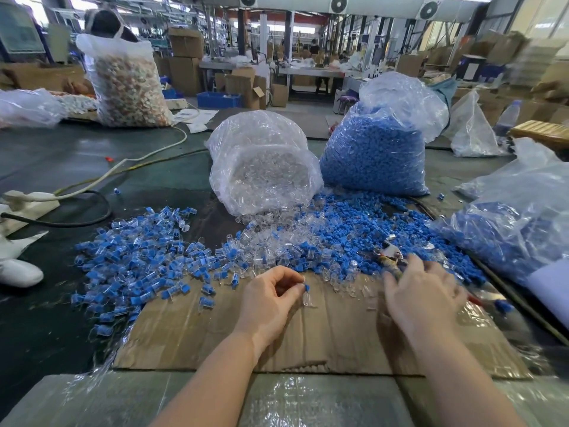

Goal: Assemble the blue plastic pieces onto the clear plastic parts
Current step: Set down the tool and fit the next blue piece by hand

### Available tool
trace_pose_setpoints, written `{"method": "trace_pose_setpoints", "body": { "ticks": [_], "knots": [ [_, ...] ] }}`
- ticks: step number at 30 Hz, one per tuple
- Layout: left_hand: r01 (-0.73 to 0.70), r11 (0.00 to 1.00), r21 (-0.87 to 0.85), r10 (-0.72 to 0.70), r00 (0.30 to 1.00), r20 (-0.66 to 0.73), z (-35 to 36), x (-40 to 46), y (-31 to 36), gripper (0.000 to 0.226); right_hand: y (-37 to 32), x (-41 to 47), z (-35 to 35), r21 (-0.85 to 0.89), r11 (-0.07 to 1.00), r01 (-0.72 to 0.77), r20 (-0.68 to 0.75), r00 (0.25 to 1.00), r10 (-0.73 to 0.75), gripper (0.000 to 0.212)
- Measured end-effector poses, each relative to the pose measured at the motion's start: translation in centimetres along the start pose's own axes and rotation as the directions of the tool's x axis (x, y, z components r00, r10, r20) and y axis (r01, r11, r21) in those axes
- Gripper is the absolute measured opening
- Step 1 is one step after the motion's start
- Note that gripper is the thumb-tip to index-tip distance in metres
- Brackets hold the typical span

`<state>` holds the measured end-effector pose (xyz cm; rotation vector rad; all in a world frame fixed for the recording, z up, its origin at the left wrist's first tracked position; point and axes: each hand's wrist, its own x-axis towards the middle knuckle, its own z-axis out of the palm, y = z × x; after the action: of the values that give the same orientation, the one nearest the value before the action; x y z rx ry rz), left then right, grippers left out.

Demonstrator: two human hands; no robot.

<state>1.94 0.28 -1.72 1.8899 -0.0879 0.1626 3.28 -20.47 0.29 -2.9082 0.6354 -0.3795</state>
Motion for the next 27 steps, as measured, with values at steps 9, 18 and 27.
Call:
{"method": "trace_pose_setpoints", "body": {
  "ticks": [9, 18, 27],
  "knots": [
    [-0.012, 0.999, 0.042, 0.012, 1.000, 0.006, 0.0, 0.0, 0.1, 0.015, 1.8, 2.1, -0.3, -0.221, 0.975, -0.016, 0.249, 0.966, 0.073, 0.053],
    [0.091, 0.988, -0.122, -0.097, 0.995, -0.040, -0.1, 0.7, 0.4, 0.012, -0.5, -1.5, -3.1, 0.101, 0.950, 0.295, 0.176, 0.935, -0.308, 0.025],
    [0.313, 0.793, -0.523, -0.385, 0.922, -0.032, -0.5, 2.0, 1.7, 0.008, -3.9, -4.6, -5.8, 0.541, 0.815, 0.208, 0.529, 0.669, -0.522, 0.026]
  ]
}}
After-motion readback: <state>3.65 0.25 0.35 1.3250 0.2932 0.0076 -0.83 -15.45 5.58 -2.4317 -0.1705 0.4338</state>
